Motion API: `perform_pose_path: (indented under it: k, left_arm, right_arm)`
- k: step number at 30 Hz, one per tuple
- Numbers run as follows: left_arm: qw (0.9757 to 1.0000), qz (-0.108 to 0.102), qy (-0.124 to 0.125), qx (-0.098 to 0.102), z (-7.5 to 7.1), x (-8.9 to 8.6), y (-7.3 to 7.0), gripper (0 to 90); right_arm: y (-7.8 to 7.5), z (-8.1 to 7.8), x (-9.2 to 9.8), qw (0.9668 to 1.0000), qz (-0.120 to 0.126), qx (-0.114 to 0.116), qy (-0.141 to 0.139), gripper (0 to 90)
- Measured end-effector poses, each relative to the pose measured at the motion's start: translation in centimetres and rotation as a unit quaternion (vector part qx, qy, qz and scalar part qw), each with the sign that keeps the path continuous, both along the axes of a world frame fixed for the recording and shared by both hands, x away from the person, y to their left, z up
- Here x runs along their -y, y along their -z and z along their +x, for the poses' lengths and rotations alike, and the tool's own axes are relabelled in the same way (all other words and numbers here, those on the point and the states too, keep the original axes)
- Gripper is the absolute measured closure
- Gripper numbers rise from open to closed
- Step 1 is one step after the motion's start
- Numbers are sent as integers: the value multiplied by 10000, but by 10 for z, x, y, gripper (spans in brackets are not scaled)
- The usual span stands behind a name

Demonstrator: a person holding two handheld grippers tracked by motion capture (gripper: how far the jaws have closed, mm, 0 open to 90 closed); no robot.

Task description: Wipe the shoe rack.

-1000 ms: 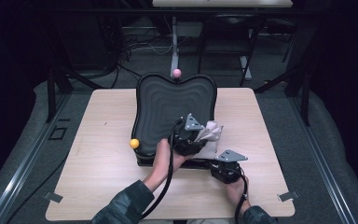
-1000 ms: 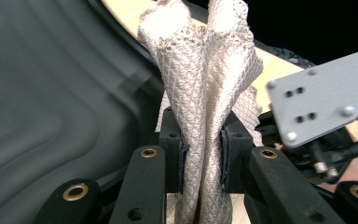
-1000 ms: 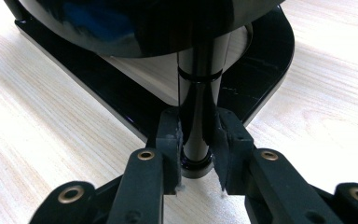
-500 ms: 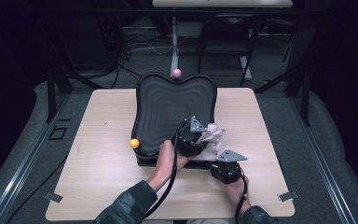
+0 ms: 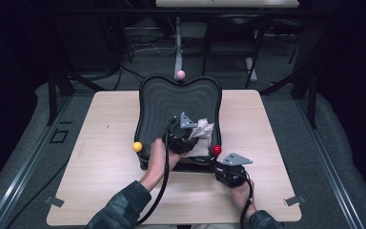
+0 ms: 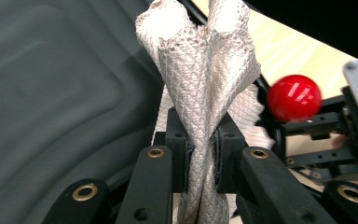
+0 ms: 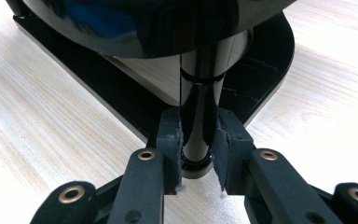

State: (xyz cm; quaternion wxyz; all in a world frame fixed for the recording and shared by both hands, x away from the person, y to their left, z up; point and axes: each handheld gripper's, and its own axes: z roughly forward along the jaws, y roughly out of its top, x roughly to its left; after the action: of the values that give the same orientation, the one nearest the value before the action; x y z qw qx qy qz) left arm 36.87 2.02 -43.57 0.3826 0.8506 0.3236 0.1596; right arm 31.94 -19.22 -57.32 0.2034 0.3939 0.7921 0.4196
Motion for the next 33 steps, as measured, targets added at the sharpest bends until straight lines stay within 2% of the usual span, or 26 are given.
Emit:
perform_pose_path:
  k: [7, 10, 16, 24, 33]
  left_arm:
    - [9993, -16, -356, 132, 26, -10, -16, 798]
    - [9986, -103, -496, 134, 39, -13, -24, 797]
    - [9970, -116, -723, 233, 63, -13, -40, 797]
    - [9957, 94, -862, 335, 97, 2, -63, 795]
    - [9932, 356, -1014, 453, 124, 22, -81, 791]
  right_arm:
    - [0, 0, 0, 10000, -4, 1, -4, 738]
    - [0, 0, 0, 10000, -3, 0, 0, 738]
    - [0, 0, 0, 10000, -23, 5, -5, 738]
    - [0, 0, 0, 10000, -55, 11, -2, 738]
    - [-1, 0, -1, 10000, -82, -6, 3, 739]
